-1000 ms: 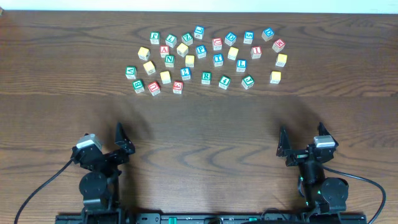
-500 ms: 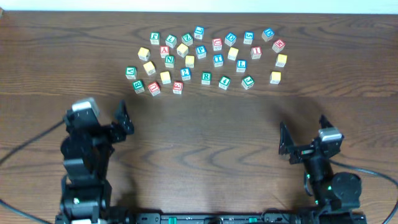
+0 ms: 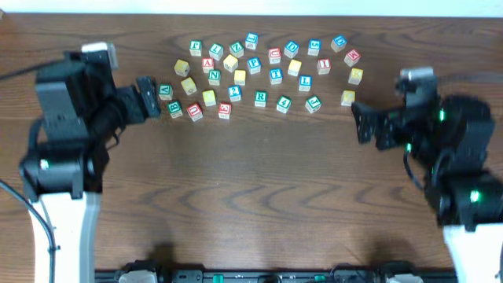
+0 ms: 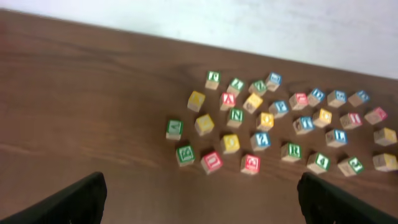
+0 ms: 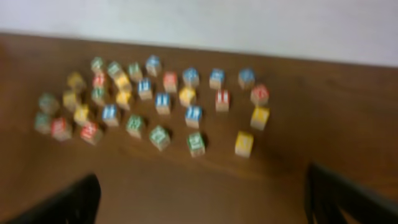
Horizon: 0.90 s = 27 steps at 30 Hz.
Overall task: Spell out CORL
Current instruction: 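Raise both arms and move grippers over the far side of the blocks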
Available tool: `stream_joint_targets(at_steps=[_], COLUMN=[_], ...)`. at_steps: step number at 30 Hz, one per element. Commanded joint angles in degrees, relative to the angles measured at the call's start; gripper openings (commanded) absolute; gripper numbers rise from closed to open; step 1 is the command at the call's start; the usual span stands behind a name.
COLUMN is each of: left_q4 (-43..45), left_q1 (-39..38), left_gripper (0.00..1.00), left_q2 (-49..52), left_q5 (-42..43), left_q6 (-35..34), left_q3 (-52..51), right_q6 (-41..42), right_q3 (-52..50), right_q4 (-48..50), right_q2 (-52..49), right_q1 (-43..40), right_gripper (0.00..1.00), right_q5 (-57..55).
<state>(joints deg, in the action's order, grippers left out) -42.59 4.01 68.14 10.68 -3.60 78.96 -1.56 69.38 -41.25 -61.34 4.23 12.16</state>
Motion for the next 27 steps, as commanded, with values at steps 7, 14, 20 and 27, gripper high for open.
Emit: stream_joint_targets(at_steps=[7,14,20,27], left_q4=[-8.85,-7.48,-7.08,-7.06], left_q1=[-0.13,-0.11,-0.13,-0.13], left_gripper=[0.96,0.96,0.96,0.96], left_q2=[13.18,14.62,14.64,14.64], left_q5=[0.74,0.66,0.7,0.68], left_q6=[2.54,2.54,2.51,2.51], left_q3=[14.47,14.49,14.49,14.4], right_q6=[-3.72,-4.96,-3.93,-2.95], right_q3=[20.26,20.61,20.55,20.41], right_q4=[-12.57,-8.83,-4.22,-3.41], right_q2=[-18.47,-25.86,-27.8,-28.04], right_q1=[0.31,0.31,0.37,0.37], right_gripper=[0.99,0.99,0.99,0.99], right_q5=[6.78,7.45,10.69,10.95])
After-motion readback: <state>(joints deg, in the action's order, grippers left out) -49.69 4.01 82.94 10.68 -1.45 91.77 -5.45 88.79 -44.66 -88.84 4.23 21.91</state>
